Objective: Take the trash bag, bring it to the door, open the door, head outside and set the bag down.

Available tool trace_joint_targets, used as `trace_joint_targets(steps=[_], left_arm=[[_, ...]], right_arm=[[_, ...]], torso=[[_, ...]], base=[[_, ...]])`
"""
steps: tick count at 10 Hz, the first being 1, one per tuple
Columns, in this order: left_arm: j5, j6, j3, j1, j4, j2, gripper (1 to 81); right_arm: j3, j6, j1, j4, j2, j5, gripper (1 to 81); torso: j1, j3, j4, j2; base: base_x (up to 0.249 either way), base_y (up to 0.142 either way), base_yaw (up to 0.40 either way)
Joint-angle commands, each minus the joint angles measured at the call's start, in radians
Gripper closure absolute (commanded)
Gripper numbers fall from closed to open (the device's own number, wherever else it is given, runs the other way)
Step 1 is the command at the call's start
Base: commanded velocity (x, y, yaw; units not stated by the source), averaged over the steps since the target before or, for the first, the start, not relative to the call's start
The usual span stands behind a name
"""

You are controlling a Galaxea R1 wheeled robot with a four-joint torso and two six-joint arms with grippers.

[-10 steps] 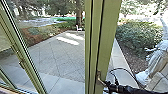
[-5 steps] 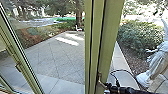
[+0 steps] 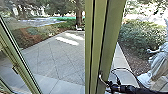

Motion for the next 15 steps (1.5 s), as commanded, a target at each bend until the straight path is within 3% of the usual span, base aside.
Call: trace_joint_targets(steps=[1, 9, 15], left_arm=[[0.065, -0.002, -0.001, -0.015, -0.006, -0.008, 81.1], [0.065, -0.002, -0.001, -0.012, -0.008, -0.011, 81.1], [0.065, -0.002, -0.001, -0.012, -0.006, -0.009, 81.1]], right_arm=[[-0.059, 0.05, 0.124, 0.039, -0.012, -0.222, 1.0], [0.012, 0.042, 0.265, 0.047, -0.15, -0.236, 1.0], [0.026, 0.042, 0.27, 0.047, -0.164, -0.242, 1.0]], torso=[[0.0, 0.0, 0.0, 0.0], [0.003, -0.002, 0.0, 0.002], [0.003, -0.003, 0.0, 0.003]], base=[[0.0, 0.0, 0.0], [0.0, 0.0, 0.0], [0.0, 0.0, 0.0]])
